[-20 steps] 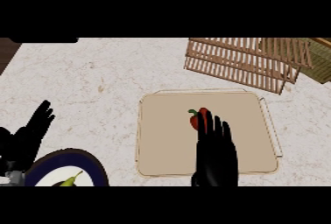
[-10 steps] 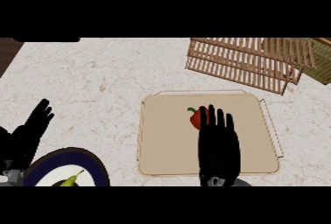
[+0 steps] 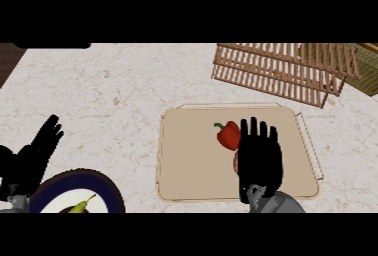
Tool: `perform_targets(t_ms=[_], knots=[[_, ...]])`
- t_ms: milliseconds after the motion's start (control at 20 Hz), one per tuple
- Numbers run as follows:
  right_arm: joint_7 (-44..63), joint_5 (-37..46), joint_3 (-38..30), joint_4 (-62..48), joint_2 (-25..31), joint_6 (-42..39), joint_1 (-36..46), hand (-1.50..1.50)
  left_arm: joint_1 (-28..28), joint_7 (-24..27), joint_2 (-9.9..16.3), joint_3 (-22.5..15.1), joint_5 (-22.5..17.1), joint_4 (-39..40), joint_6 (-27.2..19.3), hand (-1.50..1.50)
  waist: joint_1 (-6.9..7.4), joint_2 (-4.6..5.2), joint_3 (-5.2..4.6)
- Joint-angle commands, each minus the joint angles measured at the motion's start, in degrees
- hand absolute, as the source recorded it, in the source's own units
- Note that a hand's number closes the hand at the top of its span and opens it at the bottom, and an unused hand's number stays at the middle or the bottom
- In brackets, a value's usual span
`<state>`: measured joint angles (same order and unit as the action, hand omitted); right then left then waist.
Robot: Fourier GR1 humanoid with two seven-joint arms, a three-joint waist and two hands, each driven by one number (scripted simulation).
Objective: Pick the squash from the tray and place it in the tiered shelf
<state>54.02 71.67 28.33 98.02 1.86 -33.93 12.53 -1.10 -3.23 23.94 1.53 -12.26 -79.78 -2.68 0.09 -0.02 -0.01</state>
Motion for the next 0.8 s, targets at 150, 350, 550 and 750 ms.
perform_targets(t_ms=[150,350,550,750], knots=[[0.1,3.0,-2.0,-2.4,-1.1,-0.5,0.1,-1.50,0.2,-0.7,-0.1,3.0,1.5,-0.2,2.9,0.00,0.04,0.01,0.01],[-5.9,3.1,-5.3,-8.1,0.6,4.7,1.0,-1.50,0.4,-3.3,-3.8,1.7,3.1,-2.8,1.2,0.00,0.07,0.02,0.02],[-5.6,4.1,-5.1,-7.9,0.4,4.8,-1.0,-1.50,-4.2,1.7,-3.5,4.0,3.4,-2.7,3.9,0.00,0.16,0.00,0.01],[-9.3,3.2,-9.6,-17.1,0.6,9.8,3.0,-1.50,0.1,-4.2,-2.2,5.3,3.5,-3.6,3.5,0.00,0.24,0.06,0.03]])
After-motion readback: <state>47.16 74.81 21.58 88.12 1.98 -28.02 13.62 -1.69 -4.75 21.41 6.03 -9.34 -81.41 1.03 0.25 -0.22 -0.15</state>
